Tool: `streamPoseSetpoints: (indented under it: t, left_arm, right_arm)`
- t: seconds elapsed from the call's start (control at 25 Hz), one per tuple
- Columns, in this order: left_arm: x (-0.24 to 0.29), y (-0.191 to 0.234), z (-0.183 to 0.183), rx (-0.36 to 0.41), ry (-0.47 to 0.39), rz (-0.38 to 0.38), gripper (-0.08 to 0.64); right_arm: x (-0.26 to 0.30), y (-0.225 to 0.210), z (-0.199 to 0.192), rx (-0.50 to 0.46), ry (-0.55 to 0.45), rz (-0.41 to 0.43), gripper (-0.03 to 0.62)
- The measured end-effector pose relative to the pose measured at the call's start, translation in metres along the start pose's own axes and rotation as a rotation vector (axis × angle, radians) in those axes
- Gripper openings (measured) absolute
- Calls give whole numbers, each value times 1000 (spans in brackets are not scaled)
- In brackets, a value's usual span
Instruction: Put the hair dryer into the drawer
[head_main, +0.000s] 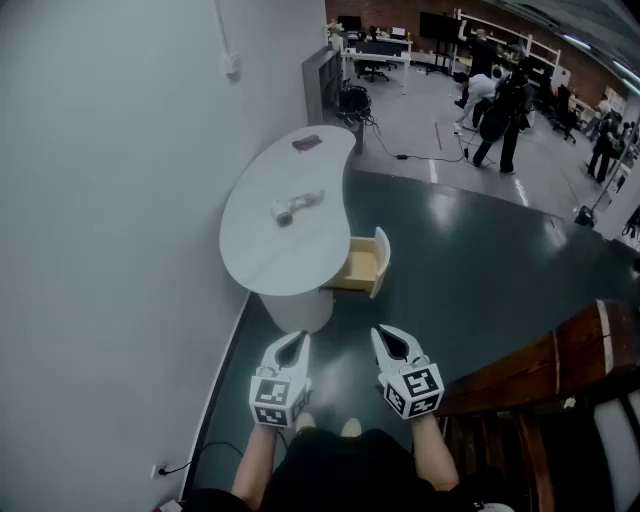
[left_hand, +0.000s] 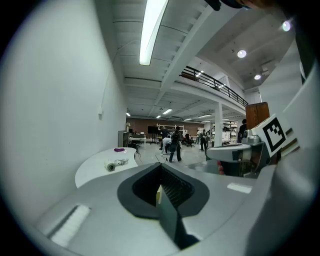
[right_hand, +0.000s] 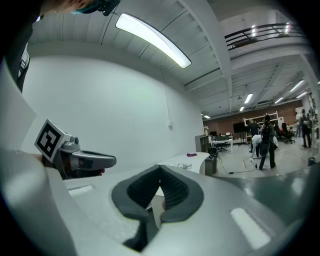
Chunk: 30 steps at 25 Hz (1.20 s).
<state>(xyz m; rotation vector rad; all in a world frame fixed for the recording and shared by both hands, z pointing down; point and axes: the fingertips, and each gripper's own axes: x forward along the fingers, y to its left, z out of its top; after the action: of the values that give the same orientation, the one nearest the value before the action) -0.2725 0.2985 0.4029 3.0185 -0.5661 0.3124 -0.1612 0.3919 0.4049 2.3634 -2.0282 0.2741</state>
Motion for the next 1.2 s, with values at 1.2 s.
streamPoseSetpoints:
  t: [1.2]
  left_arm:
    - [57,16,-13,-47,32,21,5]
  right_arm:
    - [38,-47,-20,52,74,13,2]
